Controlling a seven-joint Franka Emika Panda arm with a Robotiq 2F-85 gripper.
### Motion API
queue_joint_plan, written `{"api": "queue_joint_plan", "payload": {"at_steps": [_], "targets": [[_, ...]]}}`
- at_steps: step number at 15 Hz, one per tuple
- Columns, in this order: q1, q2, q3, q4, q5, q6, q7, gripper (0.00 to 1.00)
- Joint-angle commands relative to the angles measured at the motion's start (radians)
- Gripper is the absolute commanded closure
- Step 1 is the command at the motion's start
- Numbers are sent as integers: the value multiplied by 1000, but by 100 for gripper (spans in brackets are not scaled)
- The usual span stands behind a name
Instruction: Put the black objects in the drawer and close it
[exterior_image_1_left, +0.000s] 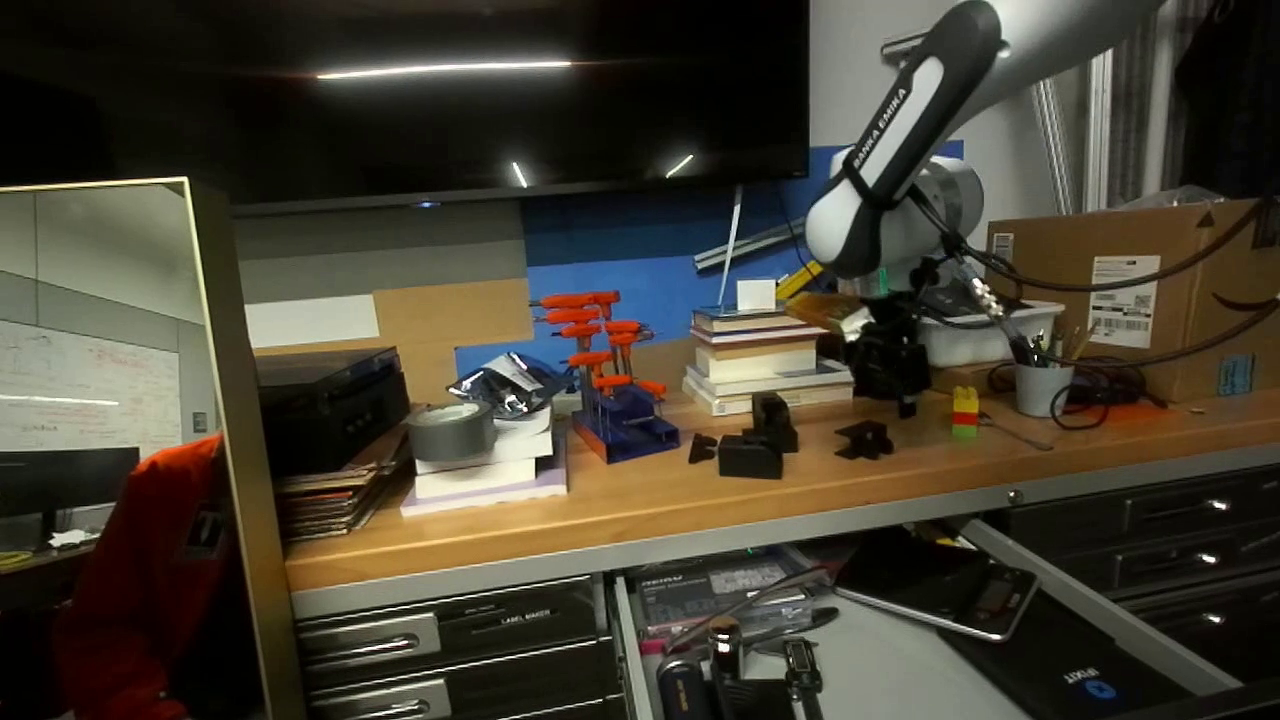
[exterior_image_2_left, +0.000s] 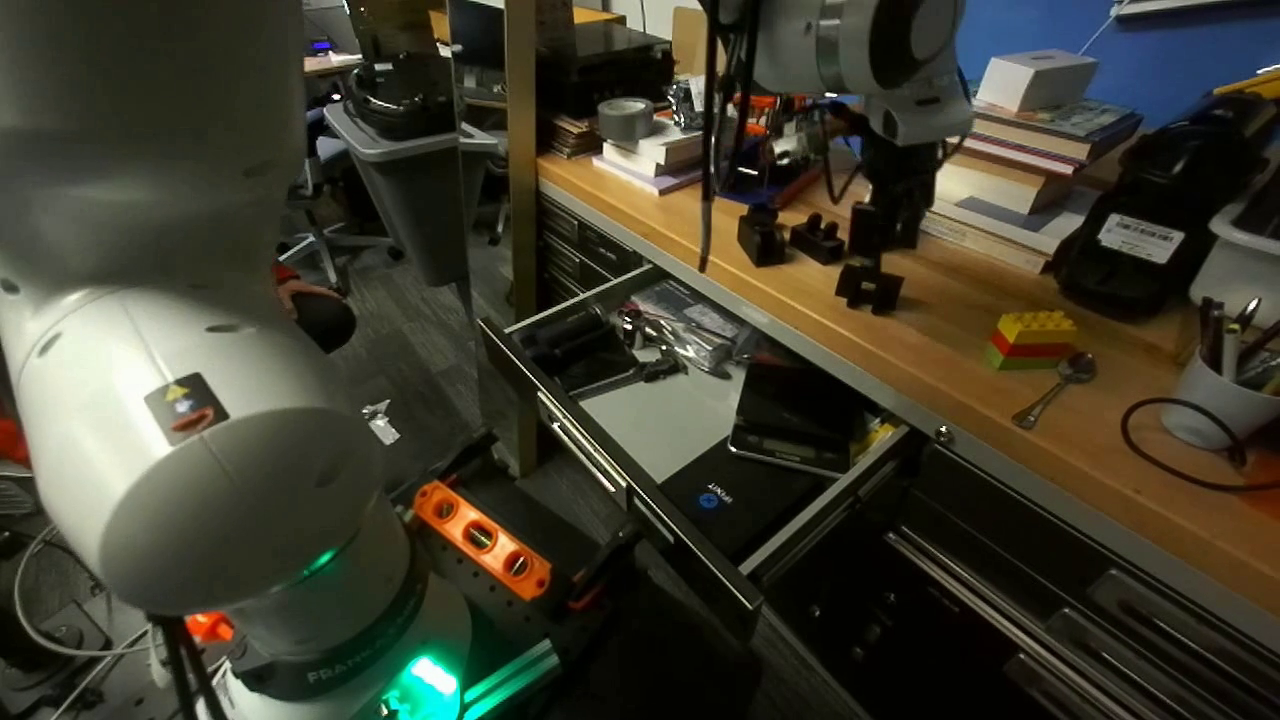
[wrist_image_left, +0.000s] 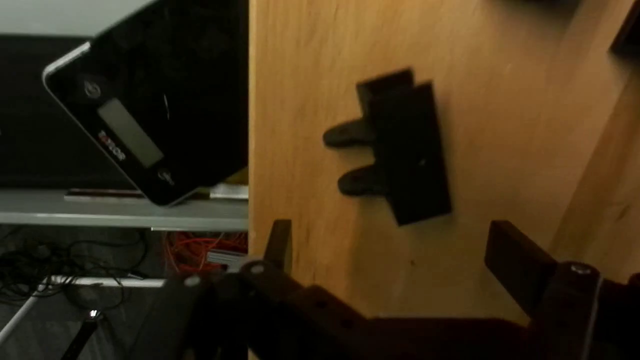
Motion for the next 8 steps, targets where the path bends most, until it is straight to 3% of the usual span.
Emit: {"api": "queue_joint_plan", "payload": {"at_steps": [1,8], "targets": [[-54,78,-35,21,32,63,-109,0],[-51,123,-40,60,64,100,-242,0]]}}
